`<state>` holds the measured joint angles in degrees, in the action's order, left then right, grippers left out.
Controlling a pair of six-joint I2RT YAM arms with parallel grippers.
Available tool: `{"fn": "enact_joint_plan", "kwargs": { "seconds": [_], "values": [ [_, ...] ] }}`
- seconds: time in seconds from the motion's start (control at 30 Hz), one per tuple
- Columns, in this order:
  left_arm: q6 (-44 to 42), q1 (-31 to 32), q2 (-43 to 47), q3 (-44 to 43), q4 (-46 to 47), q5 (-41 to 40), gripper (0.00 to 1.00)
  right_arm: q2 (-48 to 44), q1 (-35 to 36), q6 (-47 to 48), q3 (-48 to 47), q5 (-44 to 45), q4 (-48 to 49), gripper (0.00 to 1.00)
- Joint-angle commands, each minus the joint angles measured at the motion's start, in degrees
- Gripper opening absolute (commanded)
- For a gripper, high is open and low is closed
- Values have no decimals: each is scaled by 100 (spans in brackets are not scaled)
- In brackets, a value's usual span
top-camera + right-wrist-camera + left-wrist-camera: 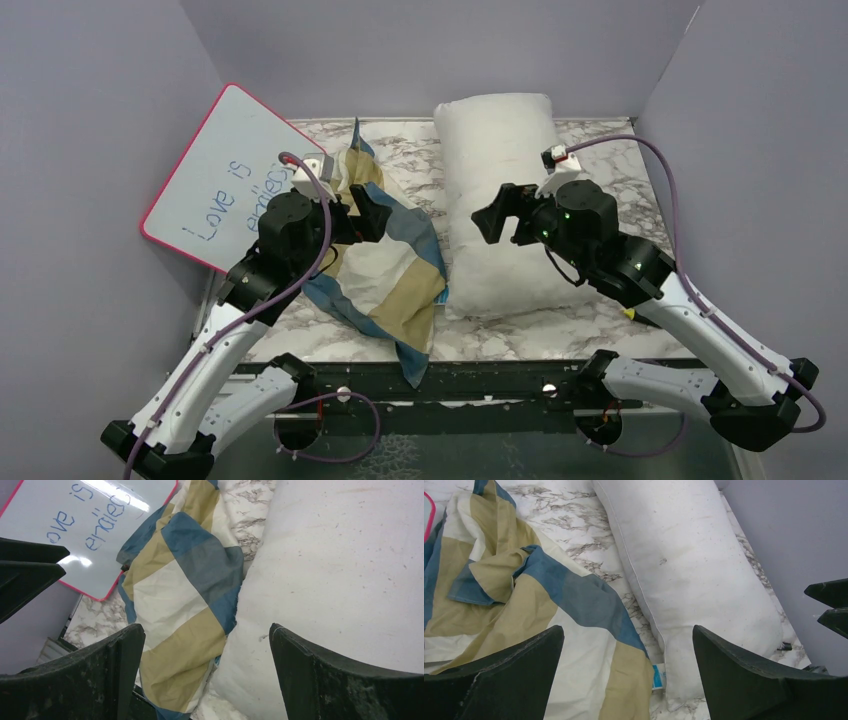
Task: Put the pillow into the pillowcase
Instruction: Pick up the pillowcase from the center of the board.
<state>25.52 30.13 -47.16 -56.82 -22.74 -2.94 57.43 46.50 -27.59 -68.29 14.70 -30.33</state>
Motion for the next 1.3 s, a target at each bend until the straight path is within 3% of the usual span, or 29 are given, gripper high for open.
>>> {"fn": "enact_joint_plan", "kwargs": {
  "seconds": [0.0,0.23,0.43,0.6,0.73,0.83,0.97,1.07,1.17,1.27],
  "values": [
    [-61,28,93,66,-15,-212,99,-95,43,4,12,51,171,100],
    [-320,28,26,160,79,-703,99,-83,39,-42,177,243,402,100],
    [-335,28,-181,506,111,-1039,99,461,43,362,179,688,917,100],
    [-321,28,-296,885,114,-1465,99,1370,42,1011,-104,762,1265,100],
    [2,28,-444,1052,85,-1771,99,2295,-7,1382,-510,1563,1283,100],
    [330,29,-611,1127,-18,-1935,98,2914,-269,1639,-797,1854,1240,100],
    [691,28,-1058,1291,135,-1940,98,3569,-808,1862,-893,1411,1273,98],
    [888,28,-1675,1319,403,-2051,97,3989,-1127,1955,-871,1549,1303,97],
    [1035,19,-2378,1169,437,-2113,93,4185,-1413,1939,-900,1962,1121,96],
    [915,19,-2886,962,437,-2017,78,4102,-1458,1980,-879,2614,922,96]
  ]
}}
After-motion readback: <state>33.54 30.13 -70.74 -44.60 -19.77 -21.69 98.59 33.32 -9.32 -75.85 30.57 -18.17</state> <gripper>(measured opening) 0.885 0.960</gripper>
